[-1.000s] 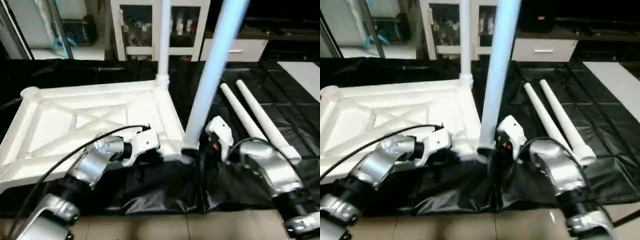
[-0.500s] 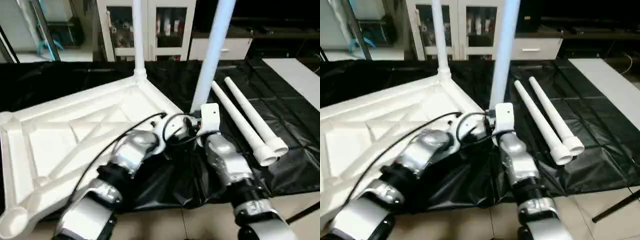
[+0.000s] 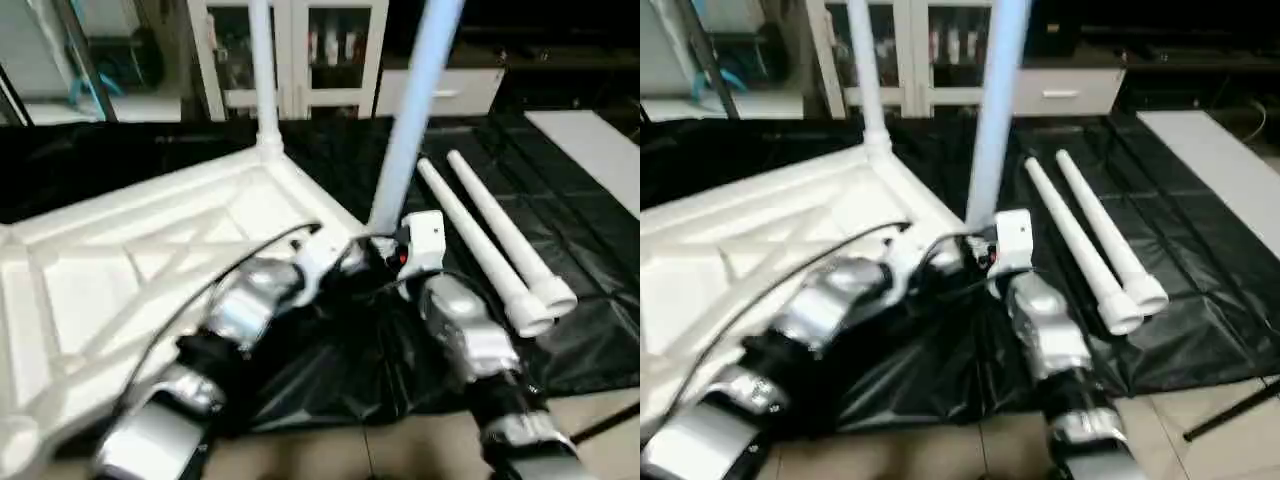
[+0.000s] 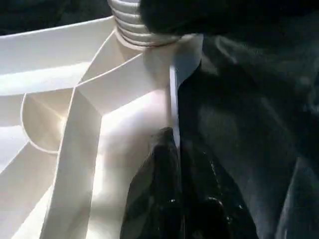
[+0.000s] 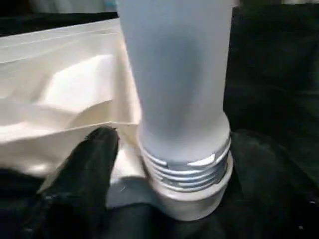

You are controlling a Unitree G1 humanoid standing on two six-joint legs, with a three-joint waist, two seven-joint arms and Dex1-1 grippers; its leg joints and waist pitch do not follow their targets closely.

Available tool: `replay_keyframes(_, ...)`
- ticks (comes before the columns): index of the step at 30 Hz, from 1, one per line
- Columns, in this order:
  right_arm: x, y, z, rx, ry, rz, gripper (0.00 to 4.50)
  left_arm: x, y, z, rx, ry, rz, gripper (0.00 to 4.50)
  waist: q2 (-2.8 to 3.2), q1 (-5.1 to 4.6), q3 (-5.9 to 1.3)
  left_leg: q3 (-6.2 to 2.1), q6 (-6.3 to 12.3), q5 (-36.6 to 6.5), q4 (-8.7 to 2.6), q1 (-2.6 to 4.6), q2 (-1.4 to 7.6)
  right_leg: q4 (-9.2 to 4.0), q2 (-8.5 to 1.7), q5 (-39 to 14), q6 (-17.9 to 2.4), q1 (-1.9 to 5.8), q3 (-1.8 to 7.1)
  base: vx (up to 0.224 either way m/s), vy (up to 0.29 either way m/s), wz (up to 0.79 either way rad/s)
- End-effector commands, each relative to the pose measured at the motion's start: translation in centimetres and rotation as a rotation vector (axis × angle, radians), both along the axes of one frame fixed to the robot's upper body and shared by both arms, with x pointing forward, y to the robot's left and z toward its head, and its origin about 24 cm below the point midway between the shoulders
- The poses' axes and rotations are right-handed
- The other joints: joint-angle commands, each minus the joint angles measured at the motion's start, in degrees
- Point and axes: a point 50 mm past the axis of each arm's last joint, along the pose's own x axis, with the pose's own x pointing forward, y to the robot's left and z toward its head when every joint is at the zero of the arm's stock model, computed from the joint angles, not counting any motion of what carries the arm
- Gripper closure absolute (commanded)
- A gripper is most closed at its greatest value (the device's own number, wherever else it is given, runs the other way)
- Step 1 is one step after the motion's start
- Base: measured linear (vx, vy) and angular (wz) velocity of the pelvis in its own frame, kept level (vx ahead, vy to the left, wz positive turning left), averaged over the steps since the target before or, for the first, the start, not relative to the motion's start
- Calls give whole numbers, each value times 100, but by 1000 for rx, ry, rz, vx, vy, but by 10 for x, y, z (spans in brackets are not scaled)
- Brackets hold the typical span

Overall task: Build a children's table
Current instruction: Rotate leg to tighten

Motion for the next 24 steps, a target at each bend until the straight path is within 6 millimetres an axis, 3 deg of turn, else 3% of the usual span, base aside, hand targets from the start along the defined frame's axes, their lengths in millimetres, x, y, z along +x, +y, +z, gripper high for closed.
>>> replay_keyframes(1,-7,1,13,9,-24,179,40,-17,4,-18,60,88,-106,450,15,57,-319,-68,272,-1664,-437,26,190,-339,-231,-1530,-1167,246,145,0,0,0)
replay_keyframes(4,-13,-15,18,-36,-25,274,21,-26,10,-20,69,122,-202,450,1,108,-331,-63,365,-1359,-412,22,211,-276,-227,-1032,-1323,288,141,0,0,0)
replay_keyframes(5,-16,-20,20,-55,-26,307,9,-30,12,-21,72,141,-233,450,36,115,-339,-40,396,-1242,-395,42,205,-262,-226,-881,-1392,257,149,0,0,0)
replay_keyframes(6,-17,-23,21,-62,-26,327,9,-32,13,-21,71,152,-254,450,16,140,-337,-39,414,-1146,-391,35,206,-245,-223,-774,-1429,277,145,0,0,0)
replay_keyframes(8,-27,-37,28,-115,-22,459,9,-46,19,-20,65,210,-386,450,29,211,-326,-46,416,-1174,-404,56,232,-246,-236,-827,-1429,297,142,0,0,0)
replay_keyframes(9,-31,-42,30,-135,-15,505,9,-50,20,-19,64,223,-423,450,38,247,-311,-29,404,-1254,-408,104,252,-252,-223,-868,-1444,264,154,0,0,0)
replay_keyframes(11,-36,-49,32,-170,0,577,9,-57,23,-19,75,280,-466,450,49,311,-306,-5,335,-1391,-411,134,246,-252,-213,-1024,-1451,243,155,0,0,0)
replay_keyframes(14,-41,-55,34,-215,31,665,9,-61,24,-18,76,308,-507,450,0,323,-270,0,181,-1645,-445,134,254,-298,-221,-1498,-1308,229,167,0,0,0)
replay_keyframes(17,-43,-56,34,-245,46,705,9,-61,23,-17,72,302,-511,450,7,327,-259,-8,74,-1816,-452,144,251,-328,-229,-1873,-1187,209,190,0,0,0)
replay_keyframes(21,-45,-55,34,-271,62,764,9,-61,21,-15,67,294,-513,450,-4,320,-283,-20,83,-1699,-444,116,243,-308,-225,-1751,-1143,226,192,0,0,0)
replay_keyframes(24,-46,-55,31,-289,72,797,9,-61,21,-13,69,293,-514,450,-11,333,-302,-9,176,-1461,-416,99,237,-279,-230,-1465,-1218,244,193,0,0,0)
